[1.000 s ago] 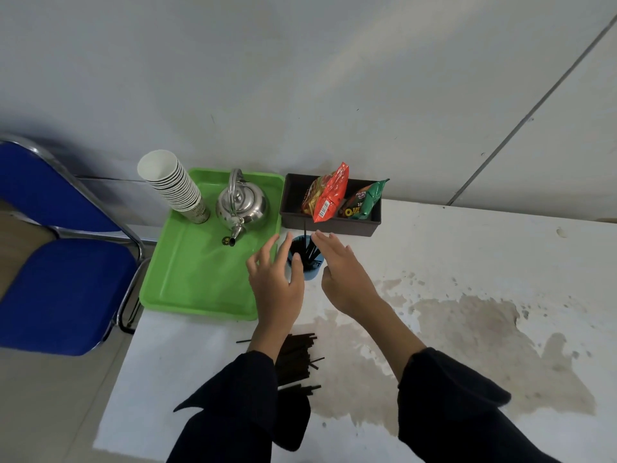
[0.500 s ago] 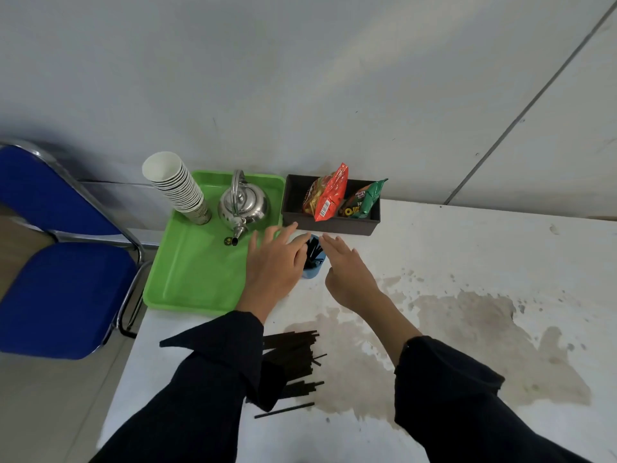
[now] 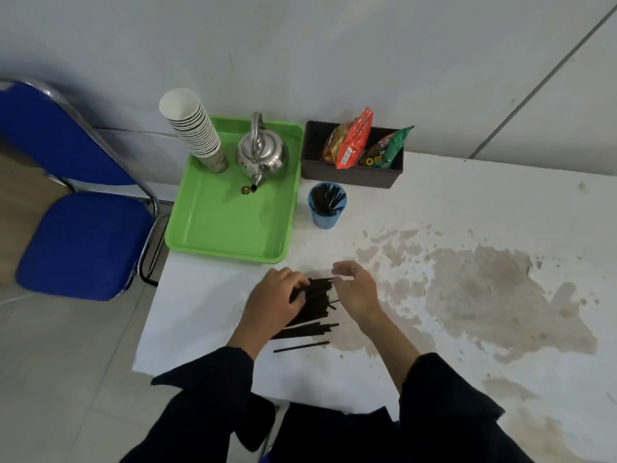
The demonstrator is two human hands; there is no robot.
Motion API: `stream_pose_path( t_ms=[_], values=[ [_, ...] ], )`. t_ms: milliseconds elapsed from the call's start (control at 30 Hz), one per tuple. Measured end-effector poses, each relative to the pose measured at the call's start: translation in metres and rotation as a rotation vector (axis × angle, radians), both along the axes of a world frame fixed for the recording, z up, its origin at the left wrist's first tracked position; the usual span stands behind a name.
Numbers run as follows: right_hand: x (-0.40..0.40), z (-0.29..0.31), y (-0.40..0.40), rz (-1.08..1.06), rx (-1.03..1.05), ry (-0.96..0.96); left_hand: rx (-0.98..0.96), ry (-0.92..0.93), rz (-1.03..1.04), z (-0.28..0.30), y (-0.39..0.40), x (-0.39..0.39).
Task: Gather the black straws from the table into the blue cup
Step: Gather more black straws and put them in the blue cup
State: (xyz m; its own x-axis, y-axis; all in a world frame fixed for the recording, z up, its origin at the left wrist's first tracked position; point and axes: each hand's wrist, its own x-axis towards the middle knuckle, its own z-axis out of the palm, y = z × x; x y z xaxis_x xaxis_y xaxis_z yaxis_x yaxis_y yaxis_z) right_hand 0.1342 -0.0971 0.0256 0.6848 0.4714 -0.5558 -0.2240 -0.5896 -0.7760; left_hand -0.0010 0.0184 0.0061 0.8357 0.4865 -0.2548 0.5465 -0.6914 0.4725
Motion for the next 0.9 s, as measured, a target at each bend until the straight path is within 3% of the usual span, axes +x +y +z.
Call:
stream_pose_path(
  t_ms=[167,900],
  values=[
    [-0.011,-0.015,-0.010,-0.022,-0.070,0.181,0.028,0.199,-0.058,-0.021,-0.018,-0.005],
    [-0.006,-0.012,-0.023,-0.069,-0.108,0.221,0.173,0.189,-0.171,-0.028,-0.026,-0.002]
  ],
)
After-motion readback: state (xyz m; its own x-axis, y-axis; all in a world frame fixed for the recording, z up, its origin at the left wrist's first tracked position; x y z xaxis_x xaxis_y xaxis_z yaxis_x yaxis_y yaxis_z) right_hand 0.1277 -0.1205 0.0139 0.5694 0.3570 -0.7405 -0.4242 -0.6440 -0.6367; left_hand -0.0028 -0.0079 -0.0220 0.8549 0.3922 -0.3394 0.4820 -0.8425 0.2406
